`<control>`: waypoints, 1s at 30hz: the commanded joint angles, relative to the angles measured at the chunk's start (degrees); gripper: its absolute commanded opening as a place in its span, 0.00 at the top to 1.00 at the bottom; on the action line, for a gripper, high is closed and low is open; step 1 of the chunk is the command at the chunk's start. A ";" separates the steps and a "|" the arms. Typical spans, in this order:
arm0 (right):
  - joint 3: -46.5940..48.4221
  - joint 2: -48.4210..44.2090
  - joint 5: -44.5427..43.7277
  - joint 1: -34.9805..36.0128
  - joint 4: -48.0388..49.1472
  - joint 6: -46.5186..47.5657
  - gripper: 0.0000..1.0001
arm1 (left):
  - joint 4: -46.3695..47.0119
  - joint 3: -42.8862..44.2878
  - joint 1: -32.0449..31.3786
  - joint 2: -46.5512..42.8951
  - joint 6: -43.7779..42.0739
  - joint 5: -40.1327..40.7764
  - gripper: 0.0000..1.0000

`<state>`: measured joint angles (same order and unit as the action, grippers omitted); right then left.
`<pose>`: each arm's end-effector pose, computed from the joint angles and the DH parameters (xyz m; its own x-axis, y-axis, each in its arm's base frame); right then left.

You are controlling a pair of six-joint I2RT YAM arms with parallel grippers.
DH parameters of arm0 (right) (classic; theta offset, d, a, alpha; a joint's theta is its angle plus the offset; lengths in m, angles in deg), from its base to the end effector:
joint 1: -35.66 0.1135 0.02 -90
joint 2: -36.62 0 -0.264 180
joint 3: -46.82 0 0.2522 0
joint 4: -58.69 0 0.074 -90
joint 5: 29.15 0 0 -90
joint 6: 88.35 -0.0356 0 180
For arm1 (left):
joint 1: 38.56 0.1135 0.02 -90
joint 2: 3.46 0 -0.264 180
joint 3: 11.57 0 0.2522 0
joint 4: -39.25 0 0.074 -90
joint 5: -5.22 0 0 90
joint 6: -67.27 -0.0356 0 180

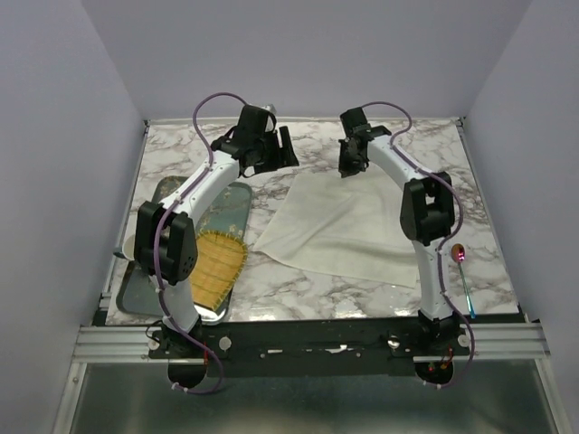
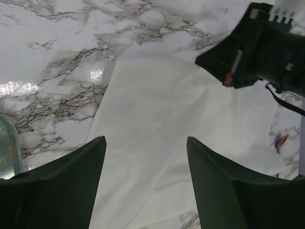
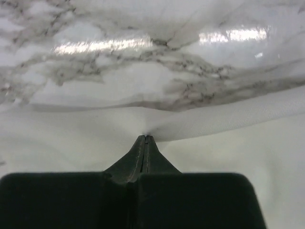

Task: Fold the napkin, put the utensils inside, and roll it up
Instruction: Flatten the napkin out

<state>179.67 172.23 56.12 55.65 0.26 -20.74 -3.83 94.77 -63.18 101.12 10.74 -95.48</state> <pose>0.4834 0.1727 0.1901 -0.8769 0.0850 -0.4731 0.0332 0.9926 0.1168 0.3794 -0.1811 0.3048 -0.7964 -0.2312 -0.5589 0.1162 0.8484 -0.5165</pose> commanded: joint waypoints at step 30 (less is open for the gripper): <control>-45.80 -40.35 1.78 -14.27 9.86 -5.56 0.19 | -5.31 12.37 -14.05 18.91 -11.50 10.17 0.31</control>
<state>125.53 126.22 63.40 44.41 12.79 -25.75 -7.20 104.27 -77.28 118.38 0.95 -93.25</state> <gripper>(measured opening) 0.814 0.740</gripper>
